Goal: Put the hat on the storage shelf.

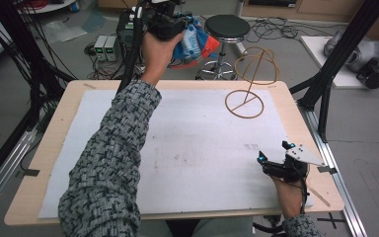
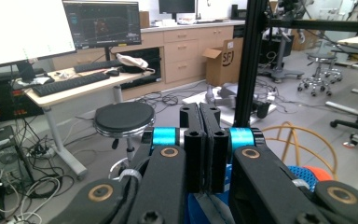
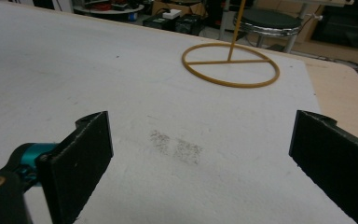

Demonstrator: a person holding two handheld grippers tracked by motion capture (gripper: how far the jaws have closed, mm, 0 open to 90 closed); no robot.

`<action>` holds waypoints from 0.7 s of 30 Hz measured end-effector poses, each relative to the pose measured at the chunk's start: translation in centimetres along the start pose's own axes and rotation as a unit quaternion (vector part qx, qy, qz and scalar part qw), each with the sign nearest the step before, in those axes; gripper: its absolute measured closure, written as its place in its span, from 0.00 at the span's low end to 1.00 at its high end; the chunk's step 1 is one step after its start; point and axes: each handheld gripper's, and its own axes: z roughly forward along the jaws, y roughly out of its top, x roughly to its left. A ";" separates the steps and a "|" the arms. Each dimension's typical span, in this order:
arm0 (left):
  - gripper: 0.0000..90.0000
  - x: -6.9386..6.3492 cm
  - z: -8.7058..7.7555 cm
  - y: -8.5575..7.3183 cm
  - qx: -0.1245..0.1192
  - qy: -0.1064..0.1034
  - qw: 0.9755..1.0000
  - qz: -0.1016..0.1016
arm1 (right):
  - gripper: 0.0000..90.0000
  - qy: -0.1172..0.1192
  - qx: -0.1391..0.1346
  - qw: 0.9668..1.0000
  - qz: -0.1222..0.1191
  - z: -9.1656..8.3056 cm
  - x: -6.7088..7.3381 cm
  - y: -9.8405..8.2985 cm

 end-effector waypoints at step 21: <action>0.98 -3.9 9.5 2.4 0.000 -0.023 1.000 0.006 | 0.06 0.012 0.003 1.000 -0.012 0.4 0.6 0.2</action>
